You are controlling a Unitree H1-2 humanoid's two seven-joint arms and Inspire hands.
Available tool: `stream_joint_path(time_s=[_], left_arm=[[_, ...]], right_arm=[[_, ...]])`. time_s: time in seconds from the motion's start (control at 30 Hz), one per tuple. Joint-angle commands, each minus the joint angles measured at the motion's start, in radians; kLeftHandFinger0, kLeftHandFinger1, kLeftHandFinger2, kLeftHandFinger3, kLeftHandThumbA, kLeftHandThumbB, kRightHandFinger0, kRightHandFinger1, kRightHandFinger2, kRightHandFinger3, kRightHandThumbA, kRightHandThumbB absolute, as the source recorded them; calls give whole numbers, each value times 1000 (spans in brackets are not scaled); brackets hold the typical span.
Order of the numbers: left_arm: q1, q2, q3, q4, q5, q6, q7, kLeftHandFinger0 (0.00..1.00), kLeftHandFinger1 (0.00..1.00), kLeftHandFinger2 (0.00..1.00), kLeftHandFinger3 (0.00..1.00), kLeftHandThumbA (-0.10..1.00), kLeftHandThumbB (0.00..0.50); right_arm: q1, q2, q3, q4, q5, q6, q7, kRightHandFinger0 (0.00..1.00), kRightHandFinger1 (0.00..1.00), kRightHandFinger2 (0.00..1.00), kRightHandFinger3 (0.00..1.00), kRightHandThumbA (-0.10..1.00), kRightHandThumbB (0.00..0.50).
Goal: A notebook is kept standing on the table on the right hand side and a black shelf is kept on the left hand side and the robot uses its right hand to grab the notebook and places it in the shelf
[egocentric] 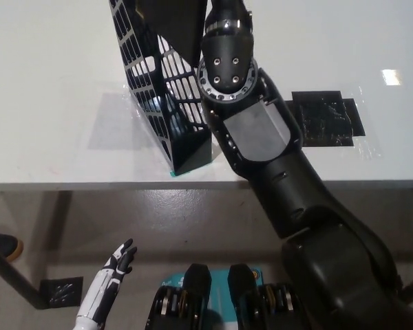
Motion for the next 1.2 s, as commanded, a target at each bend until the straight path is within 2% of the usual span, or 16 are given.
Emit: stream_joint_path(time_s=[0.0,0.03,0.33,0.5,0.57,0.6,0.63,0.67,0.7,0.77,0.8,0.93,1.03,1.17], left_arm=[[7,14,-4,-23,0,-39,-13,1000,1000,1000,1000,1000,119],[9,13,-3,-25,-15,-36,-22,1000,1000,1000,1000,1000,100],[6,15,0,-35,-19,-9,-37,1000,1000,1000,1000,1000,77],[11,6,-5,-35,-8,-6,-33,1000,1000,1000,1000,1000,107],[10,9,-5,-30,-9,-16,-35,1000,1000,1000,1000,1000,144],[9,12,-5,-31,-9,-18,-37,1000,1000,1000,1000,1000,151],[7,16,-6,-31,-7,-22,-38,1000,1000,1000,1000,1000,152],[5,18,-6,-34,-7,-20,-40,1000,1000,1000,1000,1000,154],[5,19,-7,-36,-5,-17,-41,1000,1000,1000,1000,1000,156],[8,20,-9,-42,-7,-9,-46,1000,1000,1000,1000,1000,166],[7,20,-10,-41,-7,-14,-48,1000,1000,1000,1000,1000,155],[9,17,-7,-47,-10,-7,-50,1000,1000,1000,1000,1000,150],[6,18,-5,-50,-11,-1,-52,1000,1000,1000,1000,1000,154],[5,20,-8,-43,-9,-12,-54,1000,1000,1000,1000,1000,143]], right_arm=[[-87,14,15,1,-32,-106,-44,0,43,561,668,-100,112],[-85,11,13,9,-29,-111,-46,0,61,580,683,-100,115],[-95,18,-13,86,7,-140,-51,0,68,599,681,-100,108],[-155,45,-22,251,14,-172,-90,0,67,606,705,-100,107],[-174,54,-21,319,11,-203,-117,0,75,590,691,-100,114],[-178,57,-23,338,16,-209,-117,34,163,662,750,-58,138],[-179,58,-21,351,23,-205,-83,252,450,896,969,158,212],[-178,53,-11,361,34,-183,7,513,711,1000,1000,327,257],[-176,52,-9,367,45,-180,56,733,913,1000,1000,438,303],[-168,50,-8,377,65,-188,149,866,1000,1000,1000,528,335],[-165,46,2,388,63,-181,191,1000,1000,1000,1000,660,362],[-154,49,-3,395,83,-176,246,1000,1000,1000,1000,816,372],[-149,41,11,386,70,-175,251,1000,1000,1000,1000,861,352],[-137,29,31,365,49,-165,244,1000,1000,1000,1000,975,334]])
